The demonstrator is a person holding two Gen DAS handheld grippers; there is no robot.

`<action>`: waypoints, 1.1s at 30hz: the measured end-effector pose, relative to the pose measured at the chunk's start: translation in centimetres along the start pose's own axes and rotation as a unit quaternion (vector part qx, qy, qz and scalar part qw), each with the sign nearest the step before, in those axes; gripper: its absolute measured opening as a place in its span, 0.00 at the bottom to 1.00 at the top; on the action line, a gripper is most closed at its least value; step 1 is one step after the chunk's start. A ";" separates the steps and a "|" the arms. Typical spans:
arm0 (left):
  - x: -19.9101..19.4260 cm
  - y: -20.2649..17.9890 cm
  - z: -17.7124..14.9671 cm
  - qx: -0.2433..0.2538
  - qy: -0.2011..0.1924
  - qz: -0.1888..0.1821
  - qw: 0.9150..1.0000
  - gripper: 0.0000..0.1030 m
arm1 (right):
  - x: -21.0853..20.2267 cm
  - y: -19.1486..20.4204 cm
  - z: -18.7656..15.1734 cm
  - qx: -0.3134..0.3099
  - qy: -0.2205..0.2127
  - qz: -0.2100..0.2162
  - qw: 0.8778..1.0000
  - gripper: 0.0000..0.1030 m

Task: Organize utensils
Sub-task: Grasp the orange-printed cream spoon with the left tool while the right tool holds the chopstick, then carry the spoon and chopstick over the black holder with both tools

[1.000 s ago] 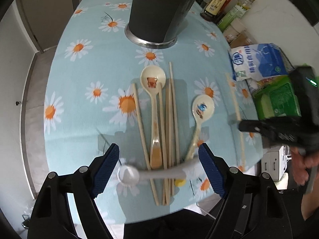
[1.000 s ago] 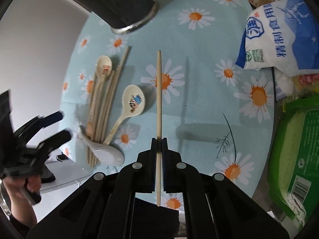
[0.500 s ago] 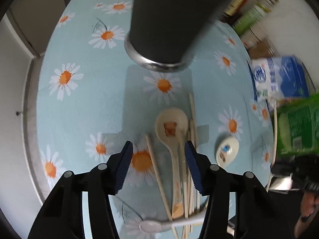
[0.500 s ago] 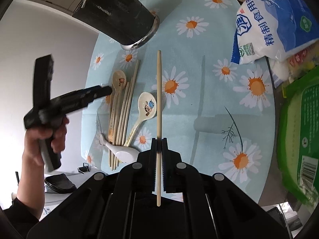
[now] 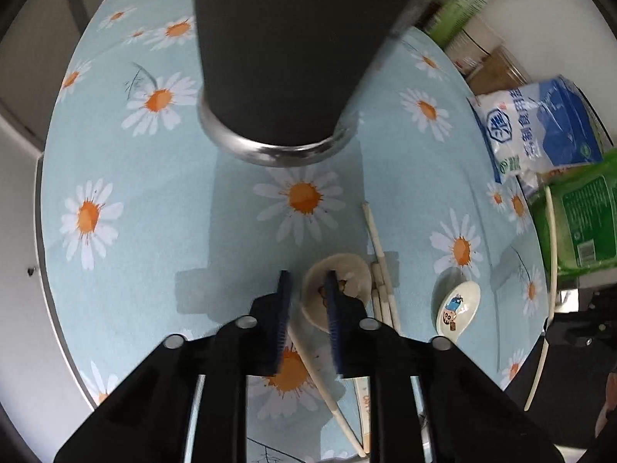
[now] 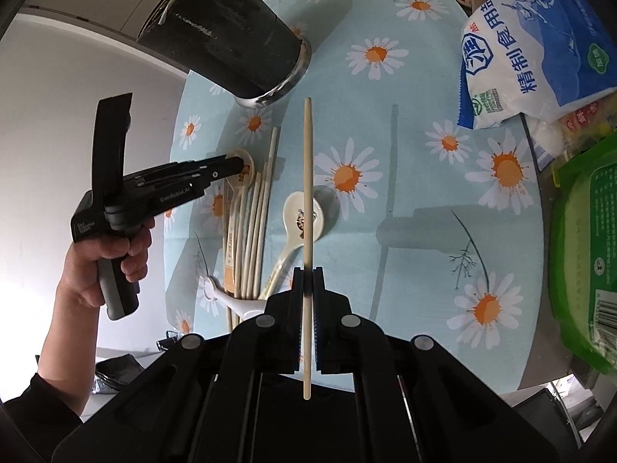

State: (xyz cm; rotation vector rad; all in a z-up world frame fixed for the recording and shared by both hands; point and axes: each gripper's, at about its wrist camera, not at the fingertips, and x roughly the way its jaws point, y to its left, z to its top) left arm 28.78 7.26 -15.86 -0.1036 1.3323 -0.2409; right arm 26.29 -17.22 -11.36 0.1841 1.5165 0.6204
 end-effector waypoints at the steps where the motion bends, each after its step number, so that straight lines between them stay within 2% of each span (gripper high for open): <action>1: 0.0 -0.1 -0.1 0.007 -0.001 -0.002 1.000 0.11 | 0.2 0.1 0.0 0.003 0.000 -0.001 1.000 0.05; 6: -0.2 0.2 -0.1 0.010 -0.006 -0.025 1.000 0.07 | 1.0 0.9 0.4 0.010 0.002 -0.004 1.000 0.05; 10: -1.6 1.0 -0.3 0.009 -0.027 -0.035 0.999 0.03 | 1.4 1.9 0.7 0.009 -0.004 -0.005 1.000 0.05; 19: -5.6 1.9 -0.6 0.010 -0.082 -0.026 0.996 0.03 | 1.5 4.6 1.6 -0.020 -0.028 -0.005 0.999 0.05; 26: -10.1 1.1 -0.8 0.003 -0.146 -0.013 0.989 0.03 | 0.8 6.4 2.7 -0.051 -0.065 0.024 0.996 0.05; 33: -15.6 -1.1 -0.8 0.008 -0.218 0.005 0.976 0.03 | -1.8 8.3 3.9 -0.111 -0.119 0.058 0.985 0.05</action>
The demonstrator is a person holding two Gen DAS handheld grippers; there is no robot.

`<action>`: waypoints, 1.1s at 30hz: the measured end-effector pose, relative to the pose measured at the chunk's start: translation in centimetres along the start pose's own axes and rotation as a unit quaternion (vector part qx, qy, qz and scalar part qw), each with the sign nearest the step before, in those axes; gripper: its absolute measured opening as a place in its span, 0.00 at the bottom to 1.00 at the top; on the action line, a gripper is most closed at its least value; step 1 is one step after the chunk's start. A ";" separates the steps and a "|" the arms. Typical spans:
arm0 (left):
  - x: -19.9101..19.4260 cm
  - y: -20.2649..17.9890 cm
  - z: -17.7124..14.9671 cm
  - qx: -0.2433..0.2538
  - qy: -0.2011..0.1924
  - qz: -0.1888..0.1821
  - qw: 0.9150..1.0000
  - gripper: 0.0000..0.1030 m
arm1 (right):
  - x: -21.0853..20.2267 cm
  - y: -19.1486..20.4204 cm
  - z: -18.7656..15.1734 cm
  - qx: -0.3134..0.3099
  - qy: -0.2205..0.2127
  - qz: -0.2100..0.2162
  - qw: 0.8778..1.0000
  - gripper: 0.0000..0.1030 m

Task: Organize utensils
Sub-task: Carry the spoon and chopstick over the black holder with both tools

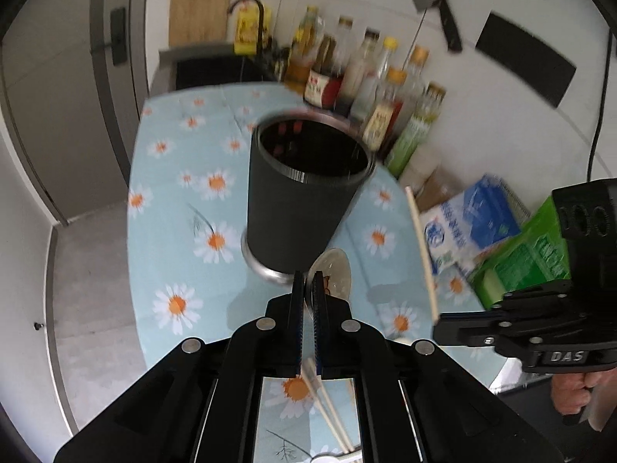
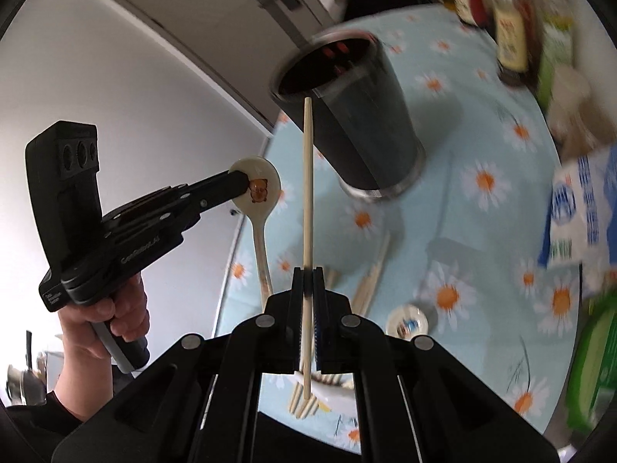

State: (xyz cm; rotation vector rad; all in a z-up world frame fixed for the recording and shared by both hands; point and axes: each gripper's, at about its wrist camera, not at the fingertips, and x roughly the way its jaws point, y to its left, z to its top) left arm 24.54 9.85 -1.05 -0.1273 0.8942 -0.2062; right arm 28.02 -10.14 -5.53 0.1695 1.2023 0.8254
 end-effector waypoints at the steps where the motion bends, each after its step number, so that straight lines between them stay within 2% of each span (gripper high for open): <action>1: -0.4 -0.3 0.3 0.000 -0.007 0.002 1.000 0.03 | -0.3 0.1 0.3 -0.006 -0.007 0.002 1.000 0.06; 6: -2.9 -1.7 1.8 0.002 -0.048 0.024 0.999 0.03 | -1.9 0.4 2.5 -0.041 -0.044 0.019 0.998 0.06; 14: -5.3 -3.7 4.7 0.009 -0.122 0.060 0.991 0.03 | -4.2 -0.6 6.6 -0.066 -0.117 0.033 0.990 0.06; 19: -5.6 -4.4 6.4 0.015 -0.162 0.079 0.983 0.03 | -4.9 -1.2 8.9 -0.074 -0.165 0.035 0.983 0.06; 25: -4.6 -3.7 8.5 0.003 -0.183 0.100 0.978 0.03 | -4.9 -1.5 11.2 -0.071 -0.188 0.041 0.979 0.06; 33: -4.4 -3.2 11.0 -0.001 -0.234 0.149 0.961 0.03 | -4.6 -1.5 13.9 -0.076 -0.222 0.042 0.971 0.06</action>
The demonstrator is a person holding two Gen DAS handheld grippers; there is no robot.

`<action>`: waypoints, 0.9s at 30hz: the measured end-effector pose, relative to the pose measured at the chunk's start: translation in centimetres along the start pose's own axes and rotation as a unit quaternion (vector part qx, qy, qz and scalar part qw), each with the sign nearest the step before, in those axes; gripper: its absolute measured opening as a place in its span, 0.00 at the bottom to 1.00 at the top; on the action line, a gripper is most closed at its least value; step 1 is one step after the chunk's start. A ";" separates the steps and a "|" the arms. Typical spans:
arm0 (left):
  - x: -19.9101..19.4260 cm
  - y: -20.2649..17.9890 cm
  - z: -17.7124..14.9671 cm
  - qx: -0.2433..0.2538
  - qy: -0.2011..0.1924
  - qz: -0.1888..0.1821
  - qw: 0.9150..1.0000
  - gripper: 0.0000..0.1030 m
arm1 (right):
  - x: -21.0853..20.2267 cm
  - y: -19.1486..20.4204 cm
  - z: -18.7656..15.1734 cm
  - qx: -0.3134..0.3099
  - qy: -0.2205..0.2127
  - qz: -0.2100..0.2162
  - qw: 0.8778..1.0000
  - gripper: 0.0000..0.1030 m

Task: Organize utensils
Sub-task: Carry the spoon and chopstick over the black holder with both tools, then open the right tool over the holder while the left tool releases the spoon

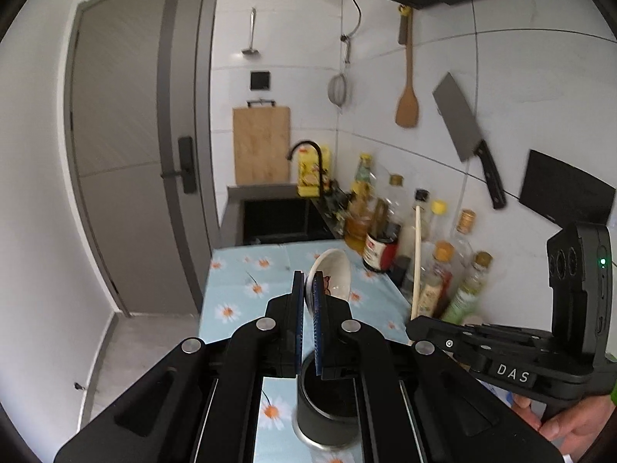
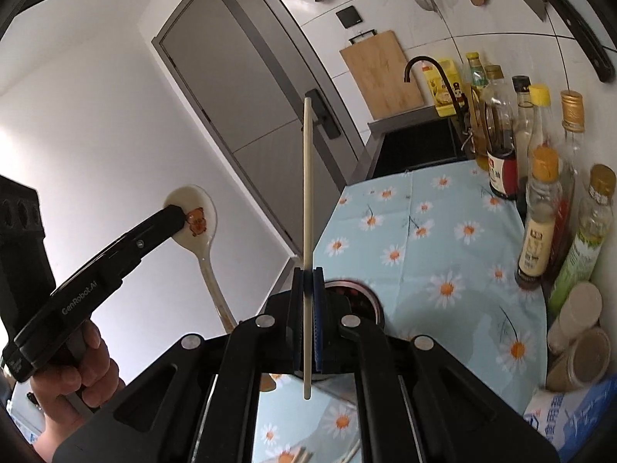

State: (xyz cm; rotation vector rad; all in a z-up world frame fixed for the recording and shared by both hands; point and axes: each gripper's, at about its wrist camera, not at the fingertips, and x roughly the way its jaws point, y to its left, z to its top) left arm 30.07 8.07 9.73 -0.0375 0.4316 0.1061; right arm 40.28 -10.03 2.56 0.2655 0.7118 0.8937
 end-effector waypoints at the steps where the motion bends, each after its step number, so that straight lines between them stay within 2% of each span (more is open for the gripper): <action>1: 0.4 0.0 0.1 0.002 -0.003 0.006 1.000 0.03 | 0.2 -0.1 0.3 0.000 -0.005 0.000 1.000 0.06; 4: 1.4 -0.6 0.1 0.018 -0.013 0.027 0.999 0.03 | 1.0 -0.3 0.8 -0.004 -0.027 -0.004 1.000 0.06; 7: 2.4 -0.7 -0.2 0.021 -0.010 0.022 0.999 0.03 | 2.1 -0.9 0.6 0.002 -0.034 -0.002 0.999 0.06; 14: 4.2 -0.3 -2.5 0.018 0.013 0.023 0.999 0.06 | 3.5 -0.5 -1.0 -0.027 -0.030 -0.019 0.999 0.06; 20: 5.0 -0.1 -4.7 0.002 0.048 0.008 0.999 0.09 | 4.4 -0.9 -2.0 -0.021 -0.011 -0.025 0.999 0.06; 21: 5.1 -0.1 -4.9 0.001 0.051 0.007 0.999 0.09 | 4.4 -0.9 -2.1 -0.022 -0.009 -0.023 0.999 0.08; 22: 5.0 0.0 -5.1 -0.002 0.054 0.007 0.999 0.09 | 4.3 -0.8 -2.2 -0.024 -0.007 -0.024 0.999 0.16; 23: 5.0 0.1 -5.2 -0.005 0.055 0.006 0.998 0.18 | 4.3 -0.7 -2.3 -0.024 -0.003 -0.027 0.999 0.25; 24: 4.9 0.2 -5.3 -0.008 0.057 0.004 0.998 0.24 | 4.2 -0.7 -2.3 -0.021 -0.003 -0.026 0.999 0.26; 25: 4.6 0.4 -5.3 -0.013 0.056 0.006 0.998 0.36 | 4.1 -0.7 -2.4 -0.019 -0.003 -0.024 1.000 0.26; 27: 4.0 0.6 -5.2 -0.020 0.046 0.011 0.999 0.37 | 3.7 -0.7 -2.5 -0.014 -0.004 -0.026 1.000 0.26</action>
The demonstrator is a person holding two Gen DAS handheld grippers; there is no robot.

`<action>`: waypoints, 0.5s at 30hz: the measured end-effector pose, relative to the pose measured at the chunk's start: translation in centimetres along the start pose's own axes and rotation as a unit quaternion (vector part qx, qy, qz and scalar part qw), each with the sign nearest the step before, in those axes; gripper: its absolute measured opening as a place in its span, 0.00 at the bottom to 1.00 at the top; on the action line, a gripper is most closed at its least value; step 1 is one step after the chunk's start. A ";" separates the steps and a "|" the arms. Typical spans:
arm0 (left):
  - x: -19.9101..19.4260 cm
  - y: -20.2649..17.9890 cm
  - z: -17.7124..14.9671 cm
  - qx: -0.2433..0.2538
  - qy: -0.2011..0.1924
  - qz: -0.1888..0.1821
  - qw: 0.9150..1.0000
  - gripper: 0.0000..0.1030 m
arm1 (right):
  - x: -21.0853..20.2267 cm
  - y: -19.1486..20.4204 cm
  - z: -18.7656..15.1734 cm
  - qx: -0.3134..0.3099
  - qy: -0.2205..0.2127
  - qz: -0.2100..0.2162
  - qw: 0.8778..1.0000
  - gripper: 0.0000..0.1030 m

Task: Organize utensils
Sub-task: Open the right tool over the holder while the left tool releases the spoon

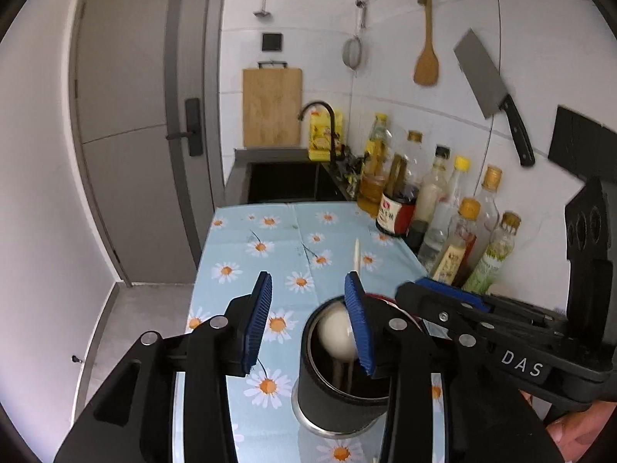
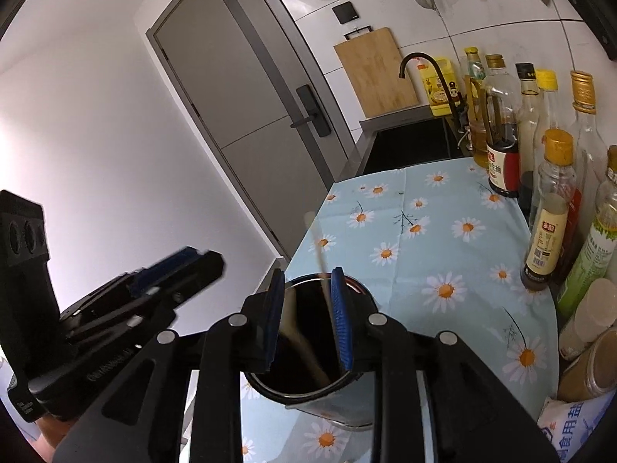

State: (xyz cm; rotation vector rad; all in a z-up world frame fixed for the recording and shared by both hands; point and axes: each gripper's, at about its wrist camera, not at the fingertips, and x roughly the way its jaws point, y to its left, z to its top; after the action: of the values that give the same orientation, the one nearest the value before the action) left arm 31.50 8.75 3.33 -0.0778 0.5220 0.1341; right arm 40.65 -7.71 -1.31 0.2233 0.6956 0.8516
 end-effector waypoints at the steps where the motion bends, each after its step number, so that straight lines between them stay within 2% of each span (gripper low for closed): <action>1: -0.3 0.1 0.0 -0.003 0.001 -0.004 1.000 0.36 | -0.2 0.0 0.0 0.002 -0.002 0.002 1.000 0.26; 15: -3.3 0.1 -1.0 -0.008 0.003 -0.010 1.000 0.36 | -4.5 -0.1 -0.6 0.021 -0.005 0.010 1.000 0.26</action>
State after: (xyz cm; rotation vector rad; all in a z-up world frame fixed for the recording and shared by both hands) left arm 28.16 8.42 4.12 -0.0993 0.5264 0.1185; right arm 38.20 -11.21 0.31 0.2720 0.7022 0.8547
